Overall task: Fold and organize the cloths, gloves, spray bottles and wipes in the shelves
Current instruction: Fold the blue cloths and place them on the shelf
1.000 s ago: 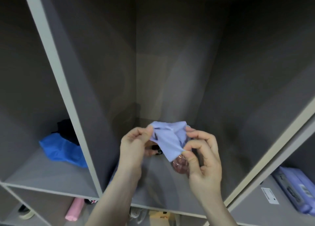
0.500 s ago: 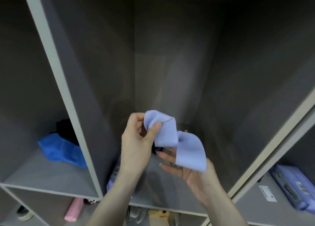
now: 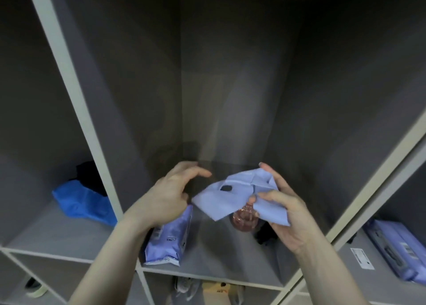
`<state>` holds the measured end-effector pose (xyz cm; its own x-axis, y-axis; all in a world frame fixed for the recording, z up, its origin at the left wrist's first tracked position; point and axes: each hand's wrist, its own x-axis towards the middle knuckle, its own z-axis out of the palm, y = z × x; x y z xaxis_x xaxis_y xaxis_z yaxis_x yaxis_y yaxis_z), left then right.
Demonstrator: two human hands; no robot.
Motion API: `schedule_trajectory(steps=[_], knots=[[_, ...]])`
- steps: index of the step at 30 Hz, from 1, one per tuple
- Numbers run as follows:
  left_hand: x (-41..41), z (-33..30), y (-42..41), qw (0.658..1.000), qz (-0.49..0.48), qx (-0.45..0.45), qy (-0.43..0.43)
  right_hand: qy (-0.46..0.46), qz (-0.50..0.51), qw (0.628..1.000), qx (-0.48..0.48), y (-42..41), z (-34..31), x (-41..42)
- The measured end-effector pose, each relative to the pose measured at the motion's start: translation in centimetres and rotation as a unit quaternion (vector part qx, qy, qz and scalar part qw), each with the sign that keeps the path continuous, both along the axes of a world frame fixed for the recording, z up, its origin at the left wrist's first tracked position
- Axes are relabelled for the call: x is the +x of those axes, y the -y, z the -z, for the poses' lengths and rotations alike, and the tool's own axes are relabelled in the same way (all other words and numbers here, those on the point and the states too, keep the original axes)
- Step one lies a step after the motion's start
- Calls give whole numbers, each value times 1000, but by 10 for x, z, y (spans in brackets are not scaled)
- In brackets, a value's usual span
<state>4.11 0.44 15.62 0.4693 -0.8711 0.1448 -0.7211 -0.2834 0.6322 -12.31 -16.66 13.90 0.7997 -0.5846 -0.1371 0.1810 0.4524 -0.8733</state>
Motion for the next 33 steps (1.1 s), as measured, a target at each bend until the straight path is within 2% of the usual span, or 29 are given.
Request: schedule_trajectory(steps=[2,4,6,8,11,15,19,20,23,24,26,29,33], knots=[[-7,-3,7,995,-41,-93,5,-1,-8,999,-43,-4,-3,2],[-21,-5,17,988,-19,-147,-43,-9,-19,997,-78,-13,-6,5],[-33,-3,26,990,14,-121,-65,-10,-17,996,-91,-20,-8,8],[-40,0,32,994,-11,-104,-41,-16,-2,994,-108,-24,-8,10],[-41,2,35,988,-51,-143,-13,-31,1,992,-121,-23,-7,7],[-37,5,35,980,-101,-167,-30,-35,-35,981,-186,-18,-6,1],[-32,9,31,971,-196,-104,90,3,36,989,-147,-6,-7,-1],[-27,11,28,969,-211,-103,77,8,53,986,-155,-2,-8,-4],[-11,11,18,956,-191,-195,-108,-6,48,978,-201,7,-15,-15],[-9,11,17,950,-186,-213,-133,-9,37,978,-207,8,-16,-17],[-10,11,20,950,-169,-218,-145,-5,14,979,-205,6,-16,-16],[-24,13,30,939,-92,-242,-224,-5,-9,981,-192,-1,-16,-8],[-37,25,38,951,77,-156,-256,39,-30,987,-155,-7,-17,-2]])
